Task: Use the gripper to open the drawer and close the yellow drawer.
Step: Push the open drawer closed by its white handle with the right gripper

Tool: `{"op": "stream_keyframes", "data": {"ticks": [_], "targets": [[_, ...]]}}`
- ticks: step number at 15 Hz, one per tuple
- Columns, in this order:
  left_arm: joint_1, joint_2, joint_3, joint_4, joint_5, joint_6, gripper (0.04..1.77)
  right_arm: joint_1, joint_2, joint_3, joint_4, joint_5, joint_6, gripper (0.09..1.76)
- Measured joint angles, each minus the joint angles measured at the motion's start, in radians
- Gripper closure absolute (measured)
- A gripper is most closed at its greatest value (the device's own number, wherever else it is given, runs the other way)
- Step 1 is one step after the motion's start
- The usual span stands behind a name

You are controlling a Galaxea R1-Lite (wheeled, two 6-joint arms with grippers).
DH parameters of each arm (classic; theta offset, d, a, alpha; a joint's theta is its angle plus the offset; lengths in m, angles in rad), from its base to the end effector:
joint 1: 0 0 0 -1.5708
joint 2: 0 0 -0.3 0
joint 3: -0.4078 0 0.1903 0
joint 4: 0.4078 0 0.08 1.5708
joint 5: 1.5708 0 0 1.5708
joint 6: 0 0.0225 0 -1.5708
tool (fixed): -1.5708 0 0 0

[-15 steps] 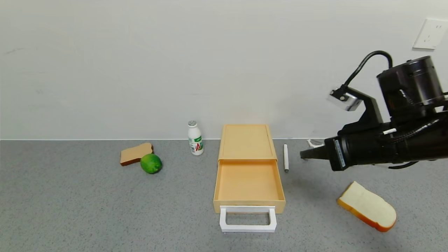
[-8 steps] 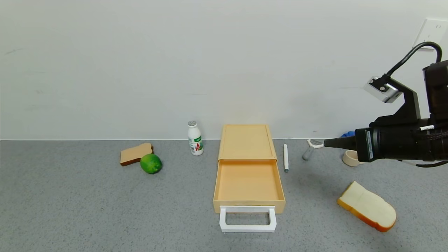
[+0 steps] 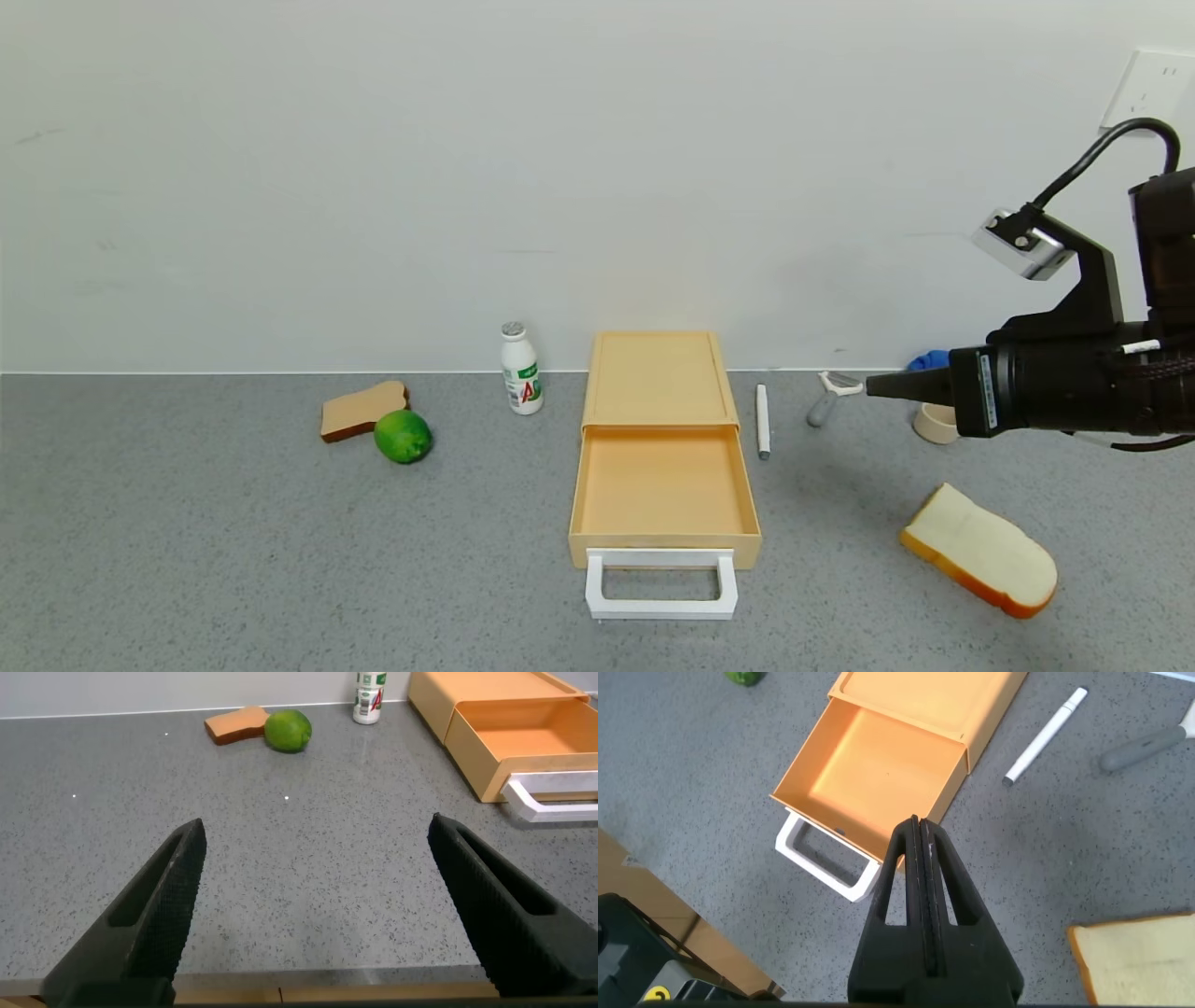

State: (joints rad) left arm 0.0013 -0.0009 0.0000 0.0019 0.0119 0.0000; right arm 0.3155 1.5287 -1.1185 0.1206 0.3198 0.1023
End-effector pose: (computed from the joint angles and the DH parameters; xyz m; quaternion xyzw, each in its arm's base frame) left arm -0.0229 0.0002 0.0753 0.0000 0.0005 0.0066 1.0000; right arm 0.2498 0.0890 0.2480 0.0474 0.2774 0.2876 0.9155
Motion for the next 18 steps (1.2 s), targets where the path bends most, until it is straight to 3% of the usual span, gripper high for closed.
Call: {"op": "stream_keyframes", "data": {"ticks": [7,14,18], "targets": [[0.0,0.0,0.0,0.0,0.0,0.0,0.09,0.038,0.017,0.013,0.0,-0.015,-0.002,1.73],[0.0,0.0,0.0,-0.001,0.0,0.0,0.09,0.211,0.198,0.008,-0.067,-0.17,0.009,1.73],[0.0,0.0,0.0,0.0,0.0,0.0,0.09,0.341,0.347,-0.026,-0.139,-0.265,0.104,1.73]]}}
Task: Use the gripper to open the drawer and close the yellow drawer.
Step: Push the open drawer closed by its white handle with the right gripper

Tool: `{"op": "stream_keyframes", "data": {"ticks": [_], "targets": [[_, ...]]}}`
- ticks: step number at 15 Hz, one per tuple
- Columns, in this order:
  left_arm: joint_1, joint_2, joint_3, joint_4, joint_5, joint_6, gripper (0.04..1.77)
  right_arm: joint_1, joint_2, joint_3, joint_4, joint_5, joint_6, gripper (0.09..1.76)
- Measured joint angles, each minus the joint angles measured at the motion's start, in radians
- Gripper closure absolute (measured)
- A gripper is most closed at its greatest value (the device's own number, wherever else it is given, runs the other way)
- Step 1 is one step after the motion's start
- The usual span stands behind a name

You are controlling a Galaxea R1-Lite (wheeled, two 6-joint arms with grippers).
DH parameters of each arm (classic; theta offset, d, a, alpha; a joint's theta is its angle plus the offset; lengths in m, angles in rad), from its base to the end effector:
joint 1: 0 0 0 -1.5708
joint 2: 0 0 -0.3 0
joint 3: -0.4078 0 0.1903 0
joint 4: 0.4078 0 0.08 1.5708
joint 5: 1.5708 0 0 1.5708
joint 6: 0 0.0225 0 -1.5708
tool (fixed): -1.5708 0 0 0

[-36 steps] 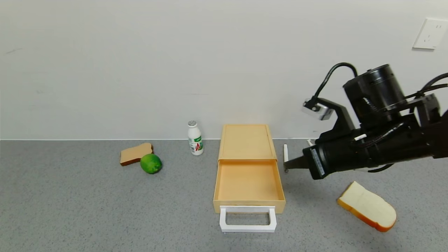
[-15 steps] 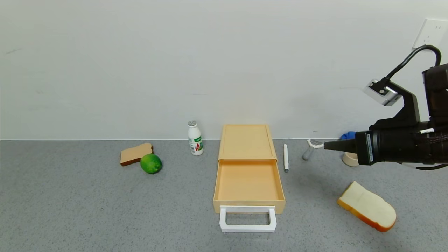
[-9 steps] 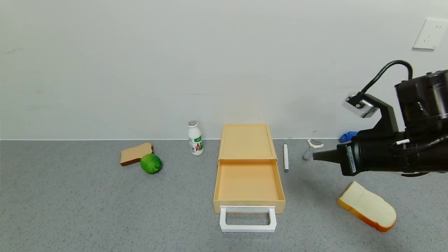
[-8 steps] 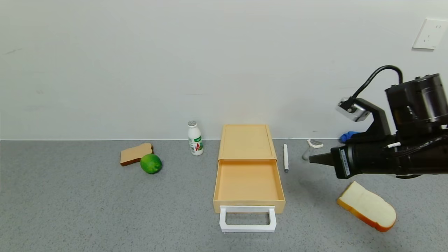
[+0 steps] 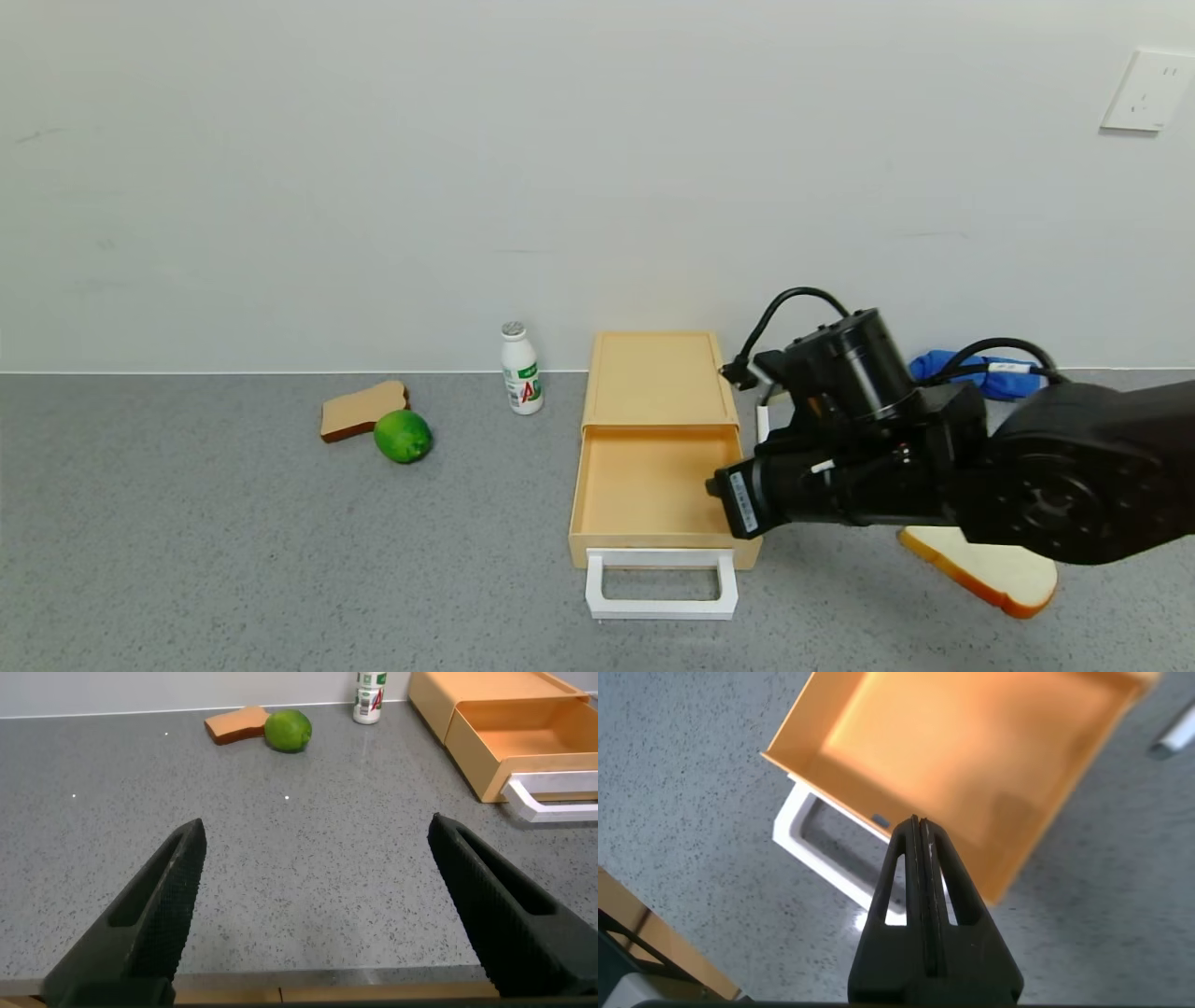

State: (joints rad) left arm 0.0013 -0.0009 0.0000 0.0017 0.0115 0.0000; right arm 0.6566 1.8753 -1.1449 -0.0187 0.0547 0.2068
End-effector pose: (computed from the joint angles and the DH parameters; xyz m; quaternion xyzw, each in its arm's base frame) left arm -0.0229 0.0002 0.0753 0.0000 0.0004 0.0064 1.0000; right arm 0.2749 0.2134 0.1589 -0.0120 0.3646 0.2903 0.8847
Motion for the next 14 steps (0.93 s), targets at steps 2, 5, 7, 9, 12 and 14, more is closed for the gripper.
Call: {"op": "stream_keyframes", "data": {"ticks": [2,5,7,9,12,14], "targets": [[0.0,0.0,0.0,0.0,0.0,0.0,0.09,0.051,0.05,-0.019,-0.001,-0.018,0.051,1.73],[0.0,0.0,0.0,0.0,0.0,0.0,0.09,0.089,0.099,-0.03,0.004,-0.036,0.093,1.73],[0.0,0.0,0.0,0.0,0.0,0.0,0.09,0.11,0.129,-0.031,0.001,-0.06,0.129,1.73],[0.0,0.0,0.0,0.0,0.0,0.0,0.09,0.134,0.153,-0.028,0.0,-0.066,0.138,1.73],[0.0,0.0,0.0,0.0,0.0,0.0,0.09,0.151,0.181,-0.025,-0.002,-0.069,0.138,1.73],[0.0,0.0,0.0,0.0,0.0,0.0,0.09,0.153,0.195,-0.026,-0.002,-0.069,0.139,1.73]]}}
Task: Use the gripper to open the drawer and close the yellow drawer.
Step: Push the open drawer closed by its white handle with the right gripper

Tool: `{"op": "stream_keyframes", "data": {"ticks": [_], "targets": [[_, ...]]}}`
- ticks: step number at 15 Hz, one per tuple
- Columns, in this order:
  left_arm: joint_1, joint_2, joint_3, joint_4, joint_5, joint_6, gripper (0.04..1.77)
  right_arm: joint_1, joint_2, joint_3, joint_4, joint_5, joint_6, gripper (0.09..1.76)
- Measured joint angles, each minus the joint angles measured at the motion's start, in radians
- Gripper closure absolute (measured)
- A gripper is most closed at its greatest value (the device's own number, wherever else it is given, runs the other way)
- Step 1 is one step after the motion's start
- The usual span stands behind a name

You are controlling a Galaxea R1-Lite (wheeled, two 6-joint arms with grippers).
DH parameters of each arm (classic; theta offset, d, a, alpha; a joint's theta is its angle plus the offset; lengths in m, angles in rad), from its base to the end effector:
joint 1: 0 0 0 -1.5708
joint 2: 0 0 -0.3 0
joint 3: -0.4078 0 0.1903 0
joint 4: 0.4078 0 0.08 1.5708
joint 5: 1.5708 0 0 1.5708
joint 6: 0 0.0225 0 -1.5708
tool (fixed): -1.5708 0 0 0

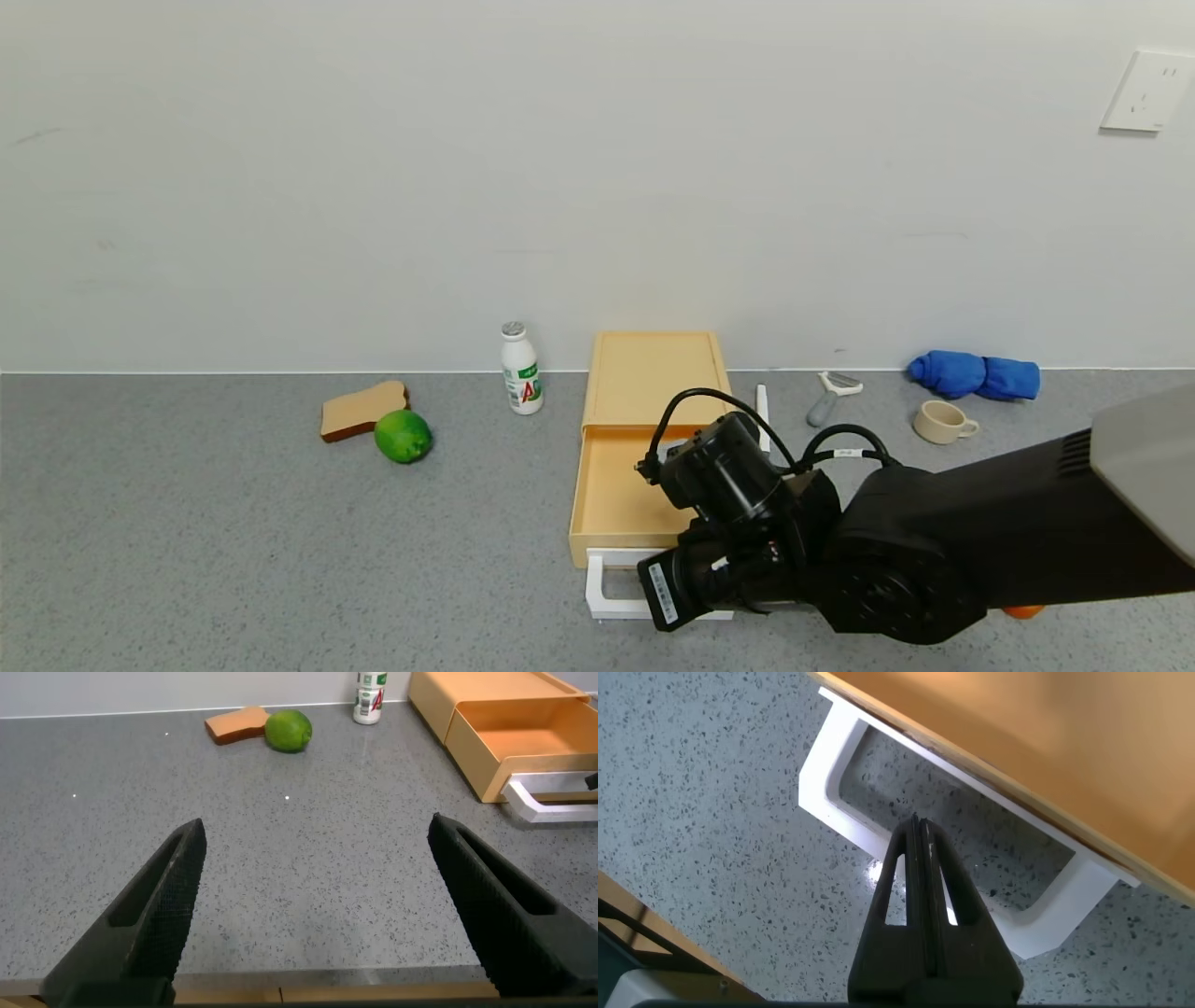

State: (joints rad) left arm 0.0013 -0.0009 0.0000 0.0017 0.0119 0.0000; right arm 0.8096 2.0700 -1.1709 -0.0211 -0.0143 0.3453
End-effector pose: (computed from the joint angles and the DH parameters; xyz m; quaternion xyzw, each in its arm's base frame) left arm -0.0229 0.0002 0.0753 0.0000 0.0004 0.0066 1.0000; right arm 0.2602 0.2726 0.0947 -0.0243 0.4439 0.2784 0.8514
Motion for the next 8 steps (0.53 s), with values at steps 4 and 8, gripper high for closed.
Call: {"op": "stream_keyframes", "data": {"ticks": [4,8], "targets": [[0.0,0.0,0.0,0.0,0.0,0.0,0.09,0.0,0.015,-0.005,-0.003,-0.011,0.017,1.73],[0.0,0.0,0.0,0.0,0.0,0.0,0.09,0.0,0.033,-0.012,-0.008,-0.045,0.016,1.73]]}}
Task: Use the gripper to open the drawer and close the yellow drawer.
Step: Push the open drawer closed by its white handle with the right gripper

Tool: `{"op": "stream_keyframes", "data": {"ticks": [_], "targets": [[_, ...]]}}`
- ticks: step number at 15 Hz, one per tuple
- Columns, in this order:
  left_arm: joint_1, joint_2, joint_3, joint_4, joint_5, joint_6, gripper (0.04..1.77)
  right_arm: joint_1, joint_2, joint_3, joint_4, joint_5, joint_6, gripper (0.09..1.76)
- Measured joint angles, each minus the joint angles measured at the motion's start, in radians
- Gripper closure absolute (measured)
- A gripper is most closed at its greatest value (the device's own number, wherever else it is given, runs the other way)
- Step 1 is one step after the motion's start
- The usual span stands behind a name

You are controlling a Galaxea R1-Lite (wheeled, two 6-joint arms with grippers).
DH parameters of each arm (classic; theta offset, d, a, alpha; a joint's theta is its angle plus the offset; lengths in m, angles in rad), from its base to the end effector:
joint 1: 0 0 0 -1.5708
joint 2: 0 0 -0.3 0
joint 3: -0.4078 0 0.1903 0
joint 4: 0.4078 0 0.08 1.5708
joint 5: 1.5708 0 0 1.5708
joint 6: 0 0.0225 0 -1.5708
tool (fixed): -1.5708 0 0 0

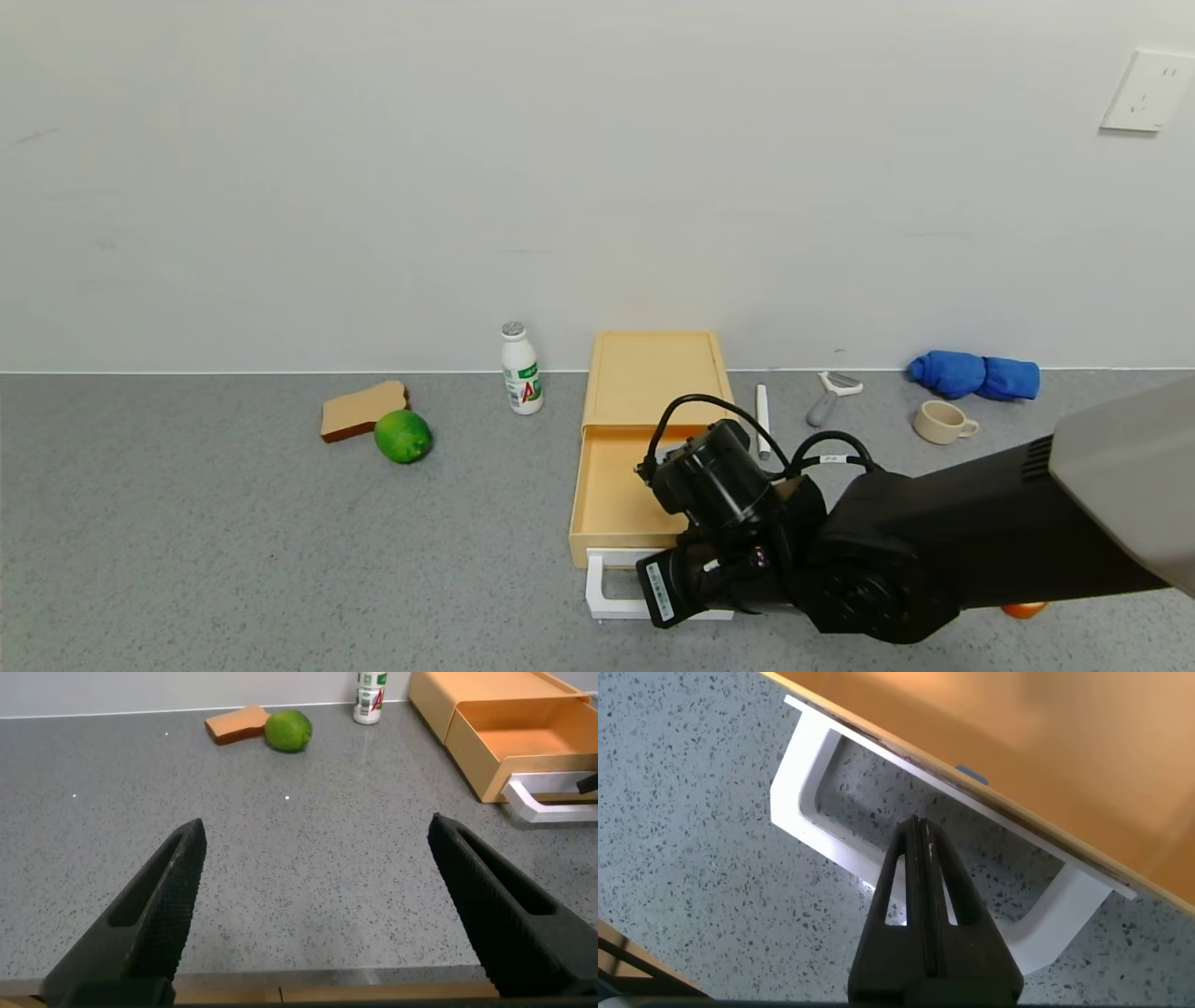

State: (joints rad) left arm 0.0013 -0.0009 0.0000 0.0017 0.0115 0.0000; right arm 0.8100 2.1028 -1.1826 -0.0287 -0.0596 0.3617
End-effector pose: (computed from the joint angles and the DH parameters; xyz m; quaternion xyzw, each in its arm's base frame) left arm -0.0229 0.0002 0.0753 0.0000 0.0004 0.0064 1.0000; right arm 0.2646 0.2760 0.0855 -0.0276 0.4441 0.2549 0.8585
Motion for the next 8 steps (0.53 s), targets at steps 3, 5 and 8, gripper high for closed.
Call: {"op": "stream_keyframes", "data": {"ticks": [3,5,8], "targets": [[0.0,0.0,0.0,0.0,0.0,0.0,0.09,-0.003,0.011,-0.009,0.001,-0.005,0.0,1.73],[0.0,0.0,0.0,0.0,0.0,0.0,0.09,-0.004,0.017,-0.02,0.001,-0.006,0.0,1.73],[0.0,0.0,0.0,0.0,0.0,0.0,0.09,-0.01,0.027,-0.039,0.002,-0.01,-0.002,1.73]]}}
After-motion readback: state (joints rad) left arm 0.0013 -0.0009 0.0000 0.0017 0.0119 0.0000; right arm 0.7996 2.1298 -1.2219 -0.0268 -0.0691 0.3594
